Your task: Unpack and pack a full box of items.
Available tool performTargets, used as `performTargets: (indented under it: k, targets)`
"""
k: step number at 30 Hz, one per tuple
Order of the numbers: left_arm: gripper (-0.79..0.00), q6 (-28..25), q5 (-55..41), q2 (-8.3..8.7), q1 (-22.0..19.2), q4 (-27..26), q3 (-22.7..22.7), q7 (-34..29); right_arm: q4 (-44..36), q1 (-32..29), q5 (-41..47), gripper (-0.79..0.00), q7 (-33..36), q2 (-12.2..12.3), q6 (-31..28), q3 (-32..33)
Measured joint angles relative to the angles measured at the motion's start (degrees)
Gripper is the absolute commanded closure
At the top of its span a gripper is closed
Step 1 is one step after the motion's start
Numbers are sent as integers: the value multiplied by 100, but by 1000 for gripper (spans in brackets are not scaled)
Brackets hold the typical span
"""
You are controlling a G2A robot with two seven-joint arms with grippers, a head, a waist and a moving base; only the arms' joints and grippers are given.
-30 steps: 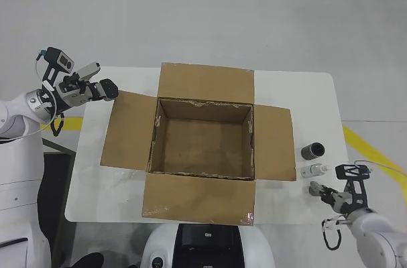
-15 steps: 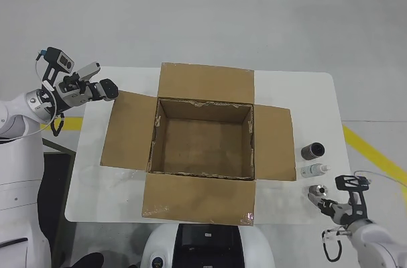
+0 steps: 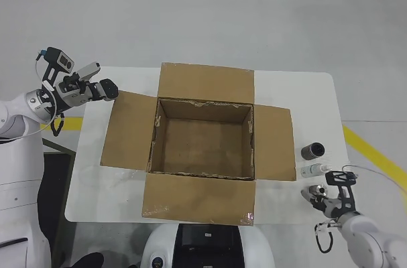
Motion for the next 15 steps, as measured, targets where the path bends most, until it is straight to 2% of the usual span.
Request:
performTargets:
  k: [3,6,8,10,15]
  targets:
    - [-785,0,0,0,0,0,0,0,118,125,-3,-662,-4,2,-17,-109]
    - [-785,0,0,0,0,0,0,0,227,234,-37,-597,19,6,-33,-203]
    - [-785,0,0,0,0,0,0,0,284,288,-73,-520,37,11,-36,-234]
    - [-785,0,0,0,0,0,0,0,318,315,-82,-382,44,13,-20,-235]
    - [-785,0,0,0,0,0,0,0,283,298,-125,-268,55,21,20,-192]
